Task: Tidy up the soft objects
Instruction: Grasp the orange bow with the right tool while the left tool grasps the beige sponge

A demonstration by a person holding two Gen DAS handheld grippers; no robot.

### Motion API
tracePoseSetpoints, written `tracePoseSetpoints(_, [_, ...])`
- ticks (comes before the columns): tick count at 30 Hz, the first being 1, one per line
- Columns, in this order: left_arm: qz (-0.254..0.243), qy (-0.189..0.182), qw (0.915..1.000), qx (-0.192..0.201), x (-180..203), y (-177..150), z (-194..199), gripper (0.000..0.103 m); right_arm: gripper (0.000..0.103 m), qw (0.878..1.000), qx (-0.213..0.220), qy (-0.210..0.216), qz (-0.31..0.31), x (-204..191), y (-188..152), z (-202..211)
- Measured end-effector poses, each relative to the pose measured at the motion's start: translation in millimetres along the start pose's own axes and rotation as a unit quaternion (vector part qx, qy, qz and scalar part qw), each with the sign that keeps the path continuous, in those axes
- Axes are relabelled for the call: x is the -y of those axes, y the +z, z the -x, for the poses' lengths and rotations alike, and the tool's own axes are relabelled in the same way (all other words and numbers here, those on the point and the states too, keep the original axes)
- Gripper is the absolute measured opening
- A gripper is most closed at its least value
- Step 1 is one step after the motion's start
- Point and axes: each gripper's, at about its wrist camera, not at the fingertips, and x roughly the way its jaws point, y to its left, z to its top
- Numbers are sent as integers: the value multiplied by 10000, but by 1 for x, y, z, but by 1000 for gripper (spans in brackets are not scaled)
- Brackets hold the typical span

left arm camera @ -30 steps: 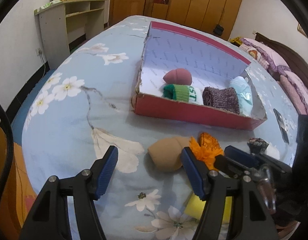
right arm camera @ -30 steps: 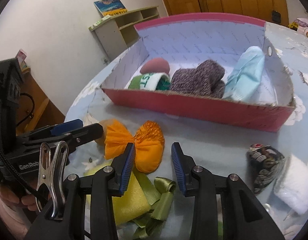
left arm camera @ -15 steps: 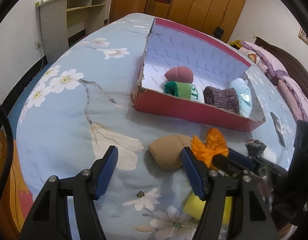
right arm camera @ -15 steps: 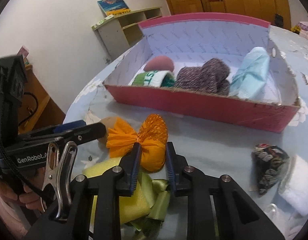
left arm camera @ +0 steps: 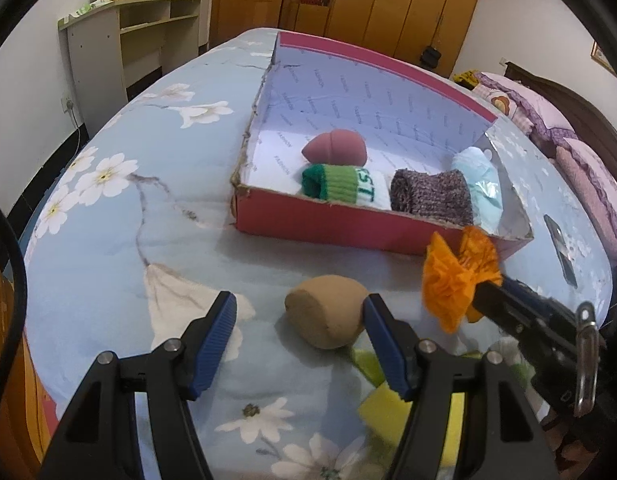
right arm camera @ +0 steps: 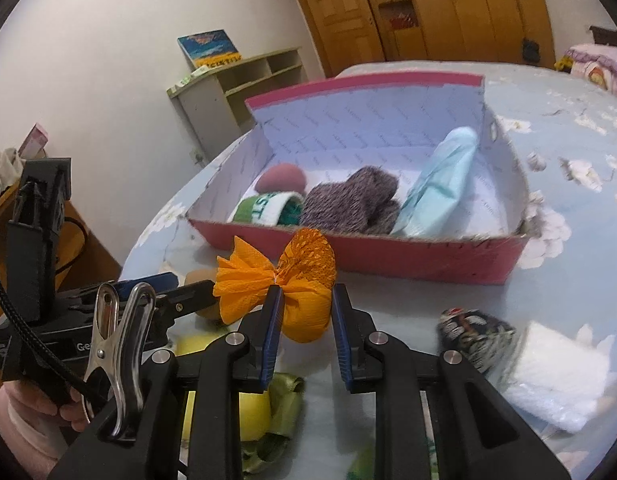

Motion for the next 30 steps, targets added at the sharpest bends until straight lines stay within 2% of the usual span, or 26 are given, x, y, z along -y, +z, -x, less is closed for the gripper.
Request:
tracePoseSetpoints(3, [31,-58,10000,-4,2,0,-5,68,25,9997,136,-198,99,2,-1,5])
tracePoseSetpoints(8, [-48,-205,9998,12,7,-1,-6,58,25,9996,250,-132,65,4,4,10])
tracePoseSetpoints(12, [-135,-300,9995,20,12,-3,-4,40,25,9997,235,-76,33,4,3,10])
tracePoseSetpoints(21, [-318,-365,9987,165,22,-6,16,35,25,9994,347,-3,-45,7,4,16])
tracePoseSetpoints(30, [-445,-385,9970,494,32,15,38,35,25,9988,439,107,-190,14,9,24])
